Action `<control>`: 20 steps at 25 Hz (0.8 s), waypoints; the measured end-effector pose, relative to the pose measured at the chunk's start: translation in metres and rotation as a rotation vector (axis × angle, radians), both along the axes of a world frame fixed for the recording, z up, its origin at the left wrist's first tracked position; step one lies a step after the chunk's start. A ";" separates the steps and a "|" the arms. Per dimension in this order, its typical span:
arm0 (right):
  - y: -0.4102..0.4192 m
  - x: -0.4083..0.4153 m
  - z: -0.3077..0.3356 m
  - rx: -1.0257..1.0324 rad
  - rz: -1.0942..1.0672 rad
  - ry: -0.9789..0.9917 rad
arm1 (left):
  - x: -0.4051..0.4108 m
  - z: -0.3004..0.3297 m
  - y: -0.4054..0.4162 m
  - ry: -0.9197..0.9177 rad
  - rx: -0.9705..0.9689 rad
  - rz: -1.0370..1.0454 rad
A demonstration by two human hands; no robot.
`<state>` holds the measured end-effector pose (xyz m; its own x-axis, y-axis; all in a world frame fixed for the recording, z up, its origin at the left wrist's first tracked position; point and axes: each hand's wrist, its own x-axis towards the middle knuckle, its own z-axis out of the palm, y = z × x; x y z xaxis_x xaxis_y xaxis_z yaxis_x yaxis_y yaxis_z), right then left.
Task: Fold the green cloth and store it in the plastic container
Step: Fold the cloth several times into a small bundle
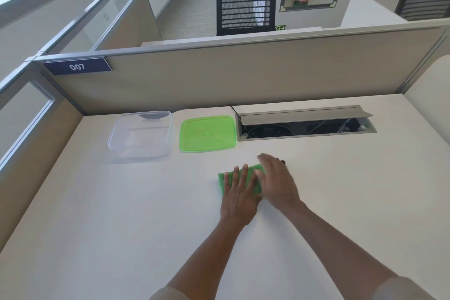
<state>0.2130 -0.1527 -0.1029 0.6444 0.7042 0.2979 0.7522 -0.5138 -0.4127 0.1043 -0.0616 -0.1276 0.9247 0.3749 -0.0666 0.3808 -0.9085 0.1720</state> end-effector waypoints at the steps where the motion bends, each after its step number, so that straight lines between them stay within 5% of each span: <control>1: 0.001 -0.010 -0.006 -0.020 0.108 0.057 | 0.001 0.000 -0.001 0.012 -0.003 0.004; 4: -0.002 -0.023 -0.023 -0.095 0.212 0.173 | 0.000 0.003 -0.004 0.007 -0.012 0.015; 20: -0.013 -0.007 -0.030 -0.447 0.028 0.011 | -0.010 -0.006 0.013 -0.023 -0.060 0.189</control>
